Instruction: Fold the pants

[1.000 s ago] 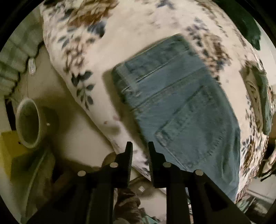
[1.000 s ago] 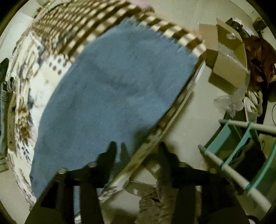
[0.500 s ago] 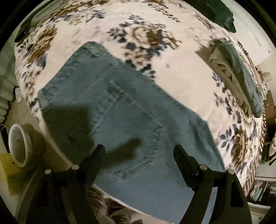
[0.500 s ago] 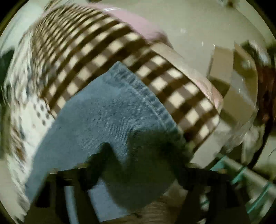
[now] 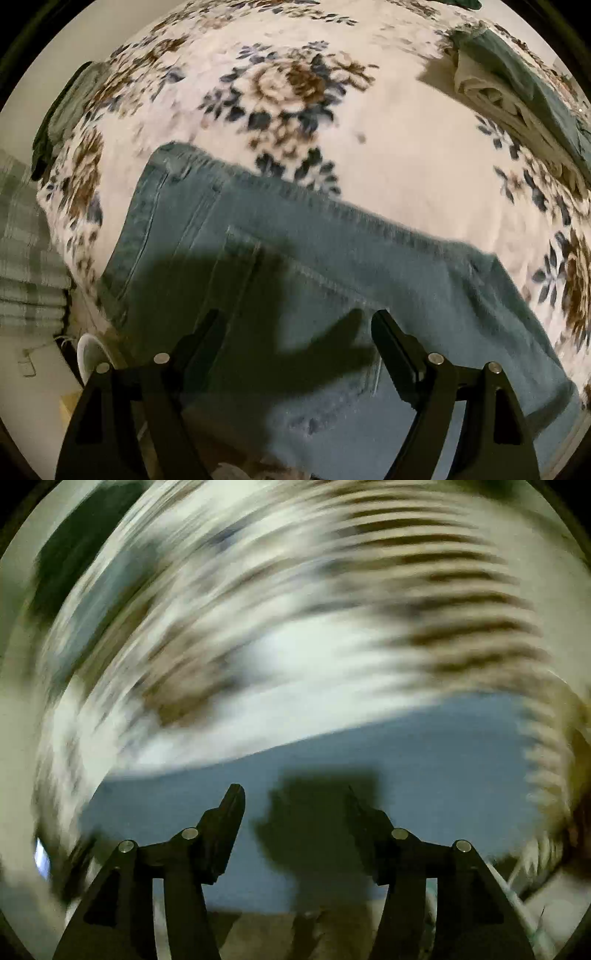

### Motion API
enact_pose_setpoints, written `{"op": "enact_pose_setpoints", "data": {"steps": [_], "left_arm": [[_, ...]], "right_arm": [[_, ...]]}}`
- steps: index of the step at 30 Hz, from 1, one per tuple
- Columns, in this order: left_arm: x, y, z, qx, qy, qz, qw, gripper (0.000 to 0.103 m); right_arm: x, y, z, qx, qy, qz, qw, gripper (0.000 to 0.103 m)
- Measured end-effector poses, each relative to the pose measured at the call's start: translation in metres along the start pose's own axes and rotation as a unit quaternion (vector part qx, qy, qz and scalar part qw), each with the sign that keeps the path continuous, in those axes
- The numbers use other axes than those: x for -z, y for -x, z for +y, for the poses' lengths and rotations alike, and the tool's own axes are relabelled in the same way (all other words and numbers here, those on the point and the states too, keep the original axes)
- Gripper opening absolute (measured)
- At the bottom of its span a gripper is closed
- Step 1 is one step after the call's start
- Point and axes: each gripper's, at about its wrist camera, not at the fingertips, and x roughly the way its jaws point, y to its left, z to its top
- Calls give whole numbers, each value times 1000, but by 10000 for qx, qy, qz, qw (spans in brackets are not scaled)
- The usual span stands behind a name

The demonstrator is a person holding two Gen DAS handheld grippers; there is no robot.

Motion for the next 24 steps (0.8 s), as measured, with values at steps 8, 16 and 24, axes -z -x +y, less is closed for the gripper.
{"op": "enact_pose_setpoints", "data": {"steps": [8,16,24], "left_arm": [[-22,-16,5,317,-222,190,9991,80],[-23,-24,9,660,-289,365,9967,80],[-30,-21,21,588,-310,404,9970,80]], "right_arm": [[-38,-141,184,297,2286,1039,9675,59],[-45,-139,206,839,2899,777,9502,25],[-54,-136,195,193,2985,1323,9450,26]]}}
